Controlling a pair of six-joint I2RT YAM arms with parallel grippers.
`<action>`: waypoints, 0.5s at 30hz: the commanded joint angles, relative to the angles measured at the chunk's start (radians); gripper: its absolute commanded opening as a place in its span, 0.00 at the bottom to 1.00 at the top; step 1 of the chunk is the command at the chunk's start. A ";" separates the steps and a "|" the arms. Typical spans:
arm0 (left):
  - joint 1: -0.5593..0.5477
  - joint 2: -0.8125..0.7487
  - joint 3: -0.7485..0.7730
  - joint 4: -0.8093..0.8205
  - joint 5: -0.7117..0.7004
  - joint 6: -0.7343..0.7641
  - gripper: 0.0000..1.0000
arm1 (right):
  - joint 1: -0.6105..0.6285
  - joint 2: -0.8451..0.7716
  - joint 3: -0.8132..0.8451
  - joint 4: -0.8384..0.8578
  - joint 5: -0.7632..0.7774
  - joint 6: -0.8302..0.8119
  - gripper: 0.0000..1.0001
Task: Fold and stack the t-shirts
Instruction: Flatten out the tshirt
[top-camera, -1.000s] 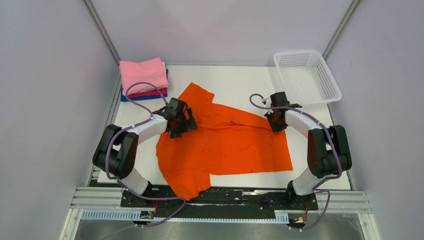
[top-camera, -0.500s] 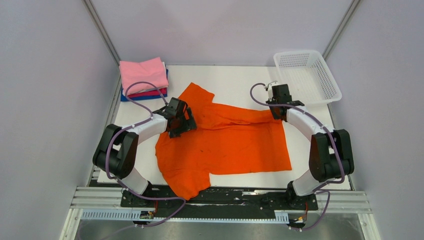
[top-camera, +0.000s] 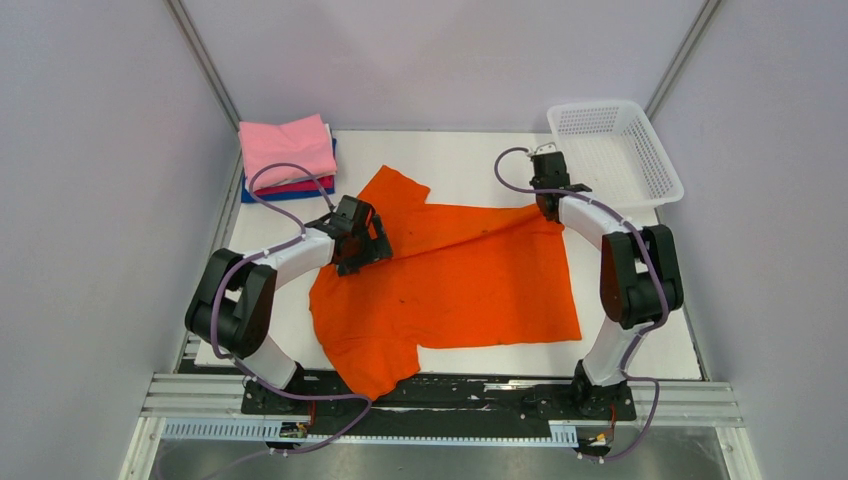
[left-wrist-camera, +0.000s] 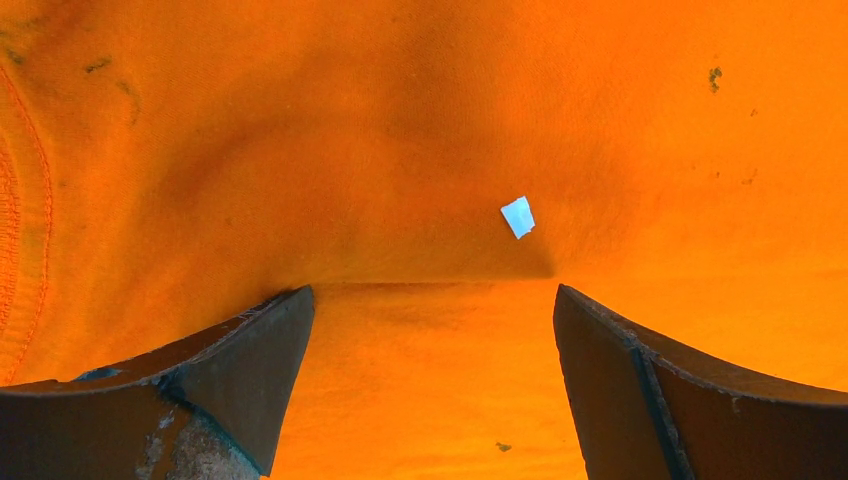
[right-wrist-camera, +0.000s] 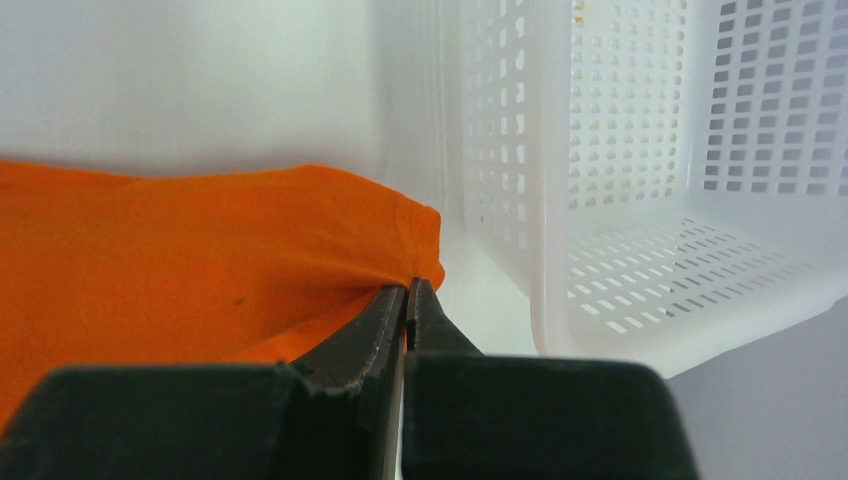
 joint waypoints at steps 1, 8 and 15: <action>0.020 0.036 -0.064 -0.117 -0.067 0.017 1.00 | 0.012 0.021 0.091 0.097 0.017 0.022 0.05; 0.018 0.007 -0.069 -0.086 -0.021 0.031 1.00 | 0.043 0.073 0.131 0.065 0.093 -0.014 0.32; -0.033 -0.104 0.024 -0.096 0.002 0.090 1.00 | 0.091 -0.072 0.074 0.040 -0.075 0.020 0.91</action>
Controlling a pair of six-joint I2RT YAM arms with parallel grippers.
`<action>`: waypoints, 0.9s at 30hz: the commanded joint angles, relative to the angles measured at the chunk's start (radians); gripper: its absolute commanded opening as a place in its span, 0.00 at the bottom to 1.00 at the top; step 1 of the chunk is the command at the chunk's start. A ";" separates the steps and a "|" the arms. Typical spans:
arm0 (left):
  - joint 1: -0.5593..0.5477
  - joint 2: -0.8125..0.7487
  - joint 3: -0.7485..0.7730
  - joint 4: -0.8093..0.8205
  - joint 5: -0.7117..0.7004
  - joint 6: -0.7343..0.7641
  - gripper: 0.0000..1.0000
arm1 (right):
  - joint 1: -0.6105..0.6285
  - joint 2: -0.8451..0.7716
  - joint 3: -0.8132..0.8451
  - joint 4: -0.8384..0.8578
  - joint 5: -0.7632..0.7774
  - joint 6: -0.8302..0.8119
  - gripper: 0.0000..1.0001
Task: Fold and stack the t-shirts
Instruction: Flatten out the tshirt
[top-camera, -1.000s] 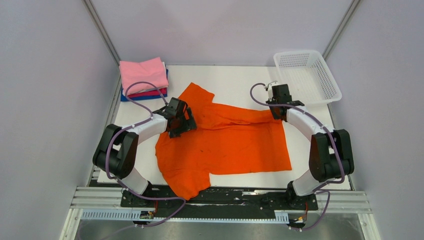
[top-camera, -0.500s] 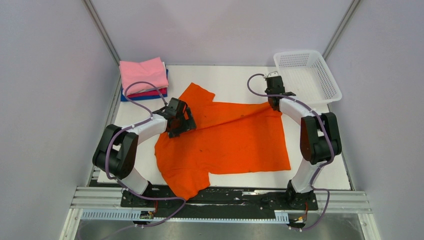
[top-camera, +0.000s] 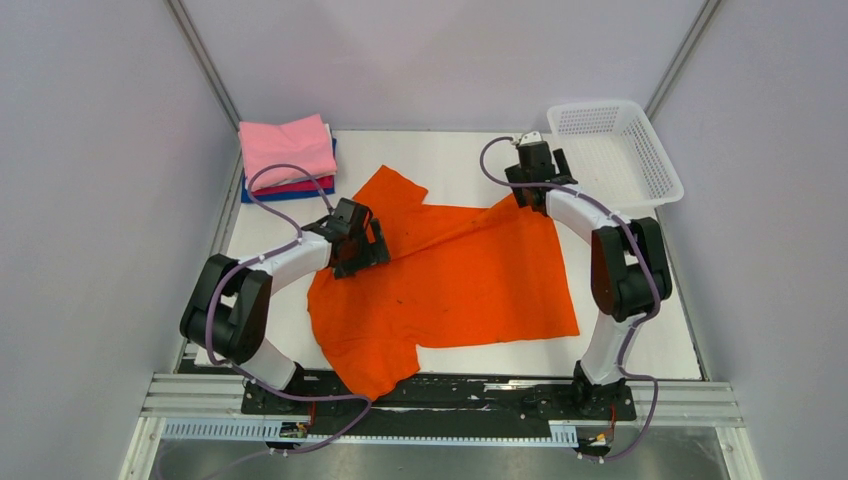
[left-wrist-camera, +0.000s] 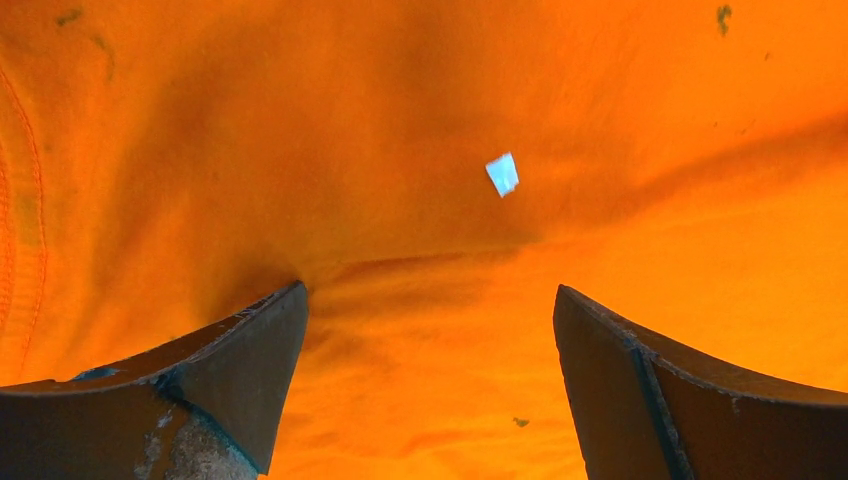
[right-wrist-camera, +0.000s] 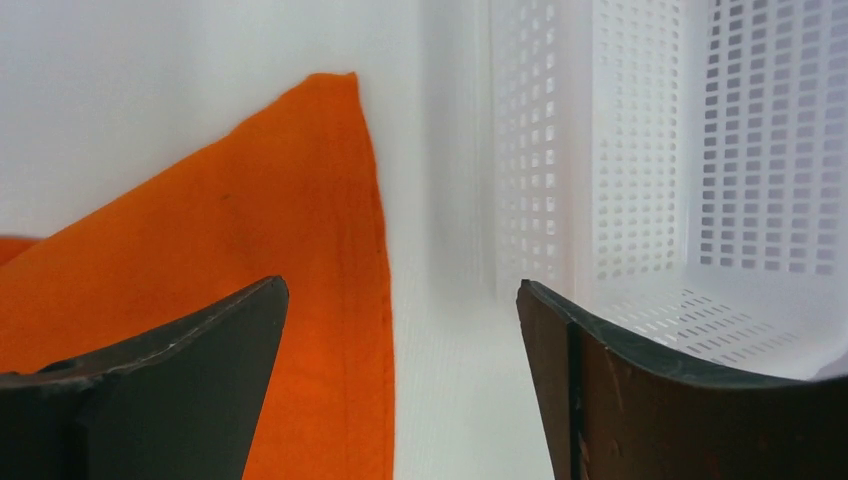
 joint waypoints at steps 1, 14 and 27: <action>-0.034 -0.079 0.066 -0.082 -0.005 0.064 1.00 | 0.030 -0.156 -0.028 0.004 -0.134 0.066 0.95; -0.016 0.125 0.392 -0.022 -0.086 0.150 1.00 | 0.034 -0.349 -0.327 -0.047 -0.533 0.577 1.00; 0.035 0.635 0.831 -0.045 -0.058 0.159 1.00 | -0.088 -0.330 -0.532 -0.079 -0.576 0.715 1.00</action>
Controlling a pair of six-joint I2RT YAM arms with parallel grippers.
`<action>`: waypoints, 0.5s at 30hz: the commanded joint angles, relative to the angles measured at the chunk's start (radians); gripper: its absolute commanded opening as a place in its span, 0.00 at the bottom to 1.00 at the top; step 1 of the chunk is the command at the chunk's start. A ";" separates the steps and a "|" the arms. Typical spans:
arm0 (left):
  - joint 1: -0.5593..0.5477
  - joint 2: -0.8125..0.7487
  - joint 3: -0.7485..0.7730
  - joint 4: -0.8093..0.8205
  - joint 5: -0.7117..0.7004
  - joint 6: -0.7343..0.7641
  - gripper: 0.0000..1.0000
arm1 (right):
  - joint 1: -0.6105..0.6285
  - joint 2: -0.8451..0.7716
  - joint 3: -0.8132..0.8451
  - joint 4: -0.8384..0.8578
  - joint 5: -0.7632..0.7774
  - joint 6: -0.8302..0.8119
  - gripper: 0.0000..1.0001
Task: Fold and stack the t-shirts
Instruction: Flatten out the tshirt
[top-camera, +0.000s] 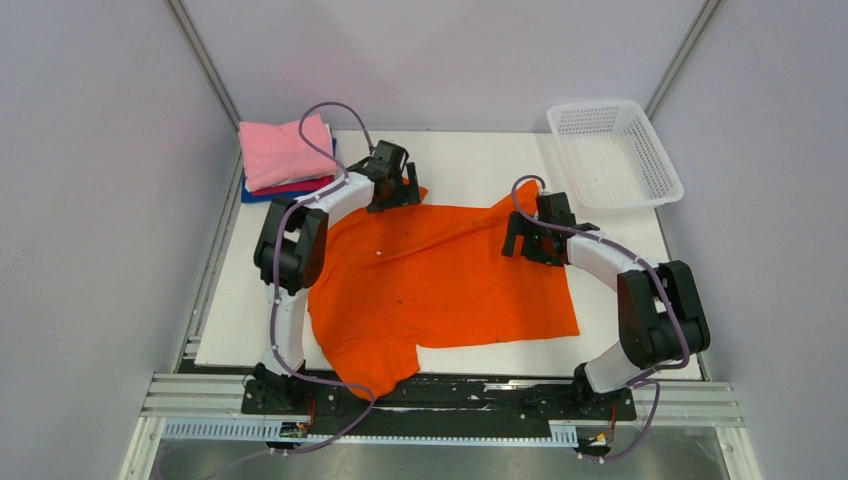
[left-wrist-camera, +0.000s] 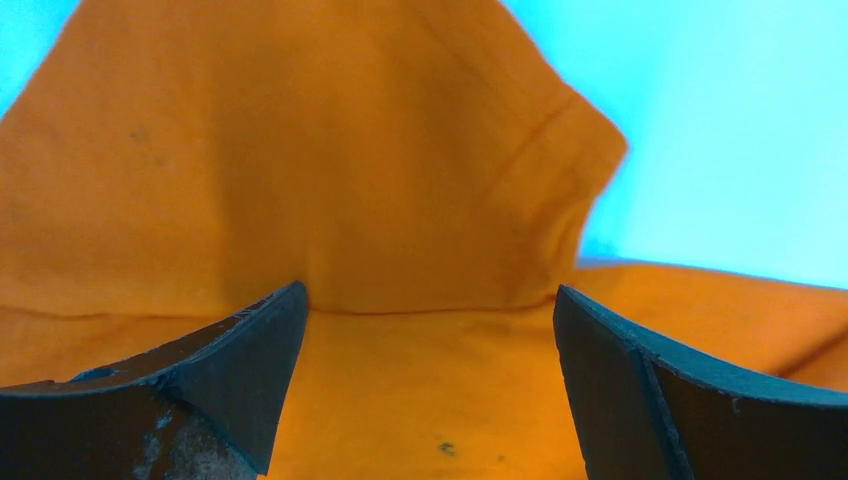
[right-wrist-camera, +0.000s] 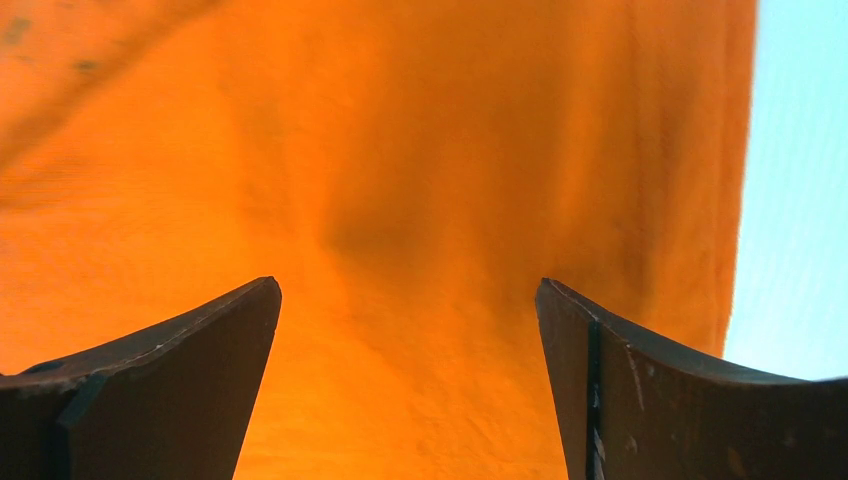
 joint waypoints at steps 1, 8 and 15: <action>0.056 0.066 0.080 0.003 0.029 -0.026 1.00 | -0.063 -0.027 -0.067 -0.004 -0.092 0.098 1.00; 0.147 0.150 0.129 -0.049 0.039 -0.137 1.00 | -0.095 -0.037 -0.111 -0.152 -0.129 0.147 1.00; 0.182 0.158 0.130 -0.050 0.051 -0.166 1.00 | -0.105 -0.138 -0.155 -0.276 -0.009 0.186 1.00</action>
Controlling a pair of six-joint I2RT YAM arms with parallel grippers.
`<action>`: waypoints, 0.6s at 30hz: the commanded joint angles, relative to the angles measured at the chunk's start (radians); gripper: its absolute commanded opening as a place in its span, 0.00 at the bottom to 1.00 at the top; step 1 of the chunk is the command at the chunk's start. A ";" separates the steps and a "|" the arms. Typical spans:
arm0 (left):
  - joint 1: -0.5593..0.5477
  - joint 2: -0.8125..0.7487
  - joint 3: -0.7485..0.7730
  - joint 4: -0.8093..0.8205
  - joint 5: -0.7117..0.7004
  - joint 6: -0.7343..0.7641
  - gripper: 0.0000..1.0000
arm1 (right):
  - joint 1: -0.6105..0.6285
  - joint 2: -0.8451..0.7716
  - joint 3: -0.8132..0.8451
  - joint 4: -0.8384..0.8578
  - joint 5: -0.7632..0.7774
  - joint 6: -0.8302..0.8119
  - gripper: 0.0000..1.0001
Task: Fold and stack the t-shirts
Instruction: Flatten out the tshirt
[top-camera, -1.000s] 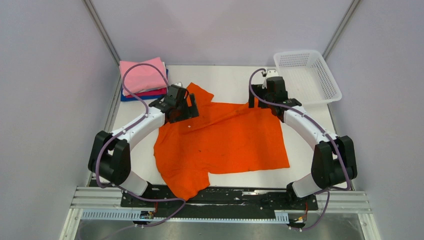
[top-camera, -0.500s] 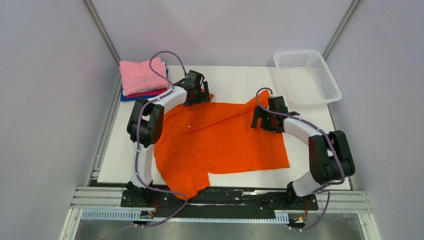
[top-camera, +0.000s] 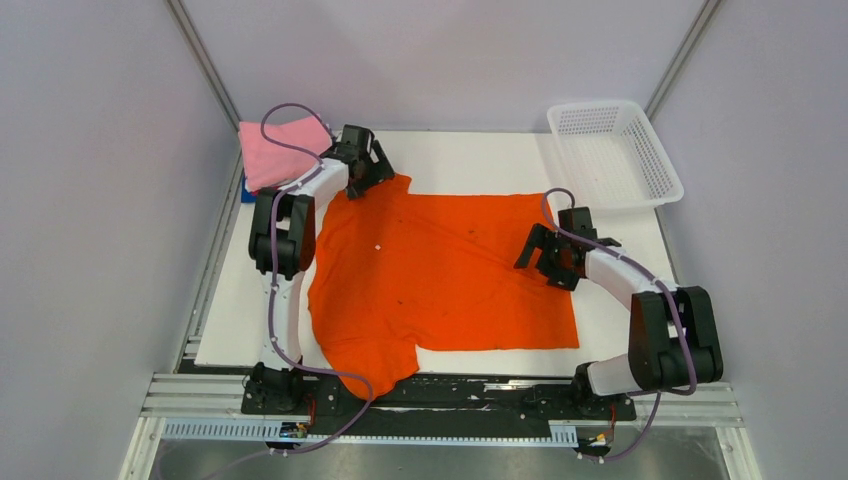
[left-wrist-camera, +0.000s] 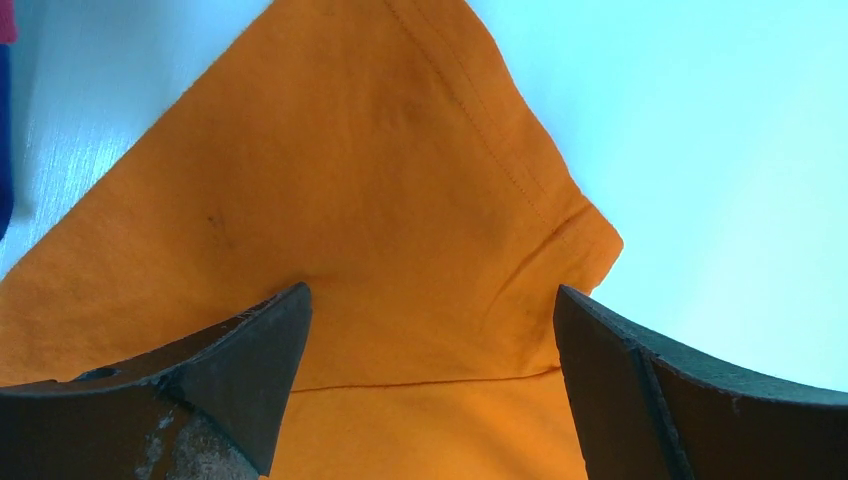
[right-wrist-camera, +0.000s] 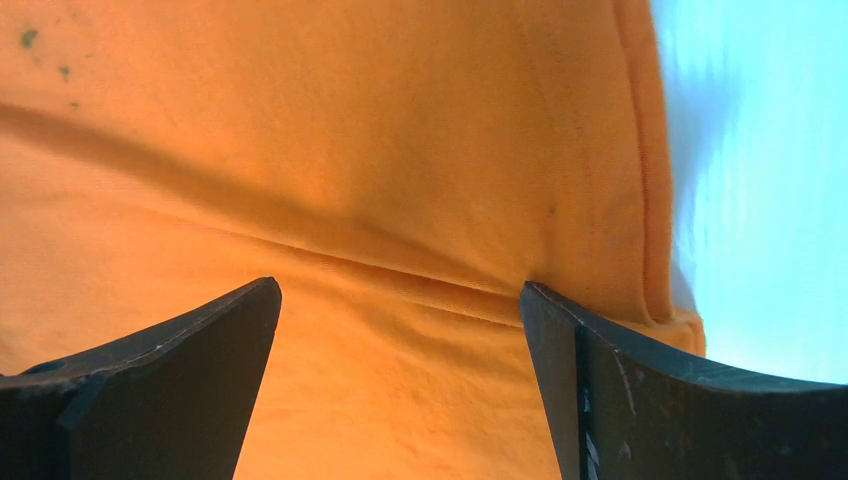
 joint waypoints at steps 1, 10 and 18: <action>0.015 0.061 -0.001 -0.072 0.001 -0.009 1.00 | -0.009 -0.051 -0.049 -0.207 0.082 0.034 1.00; 0.003 -0.051 -0.006 -0.037 0.124 0.105 1.00 | 0.014 -0.163 0.143 -0.024 0.001 -0.072 1.00; -0.044 -0.260 -0.101 -0.155 -0.066 0.165 1.00 | 0.139 0.052 0.372 0.009 0.216 -0.086 1.00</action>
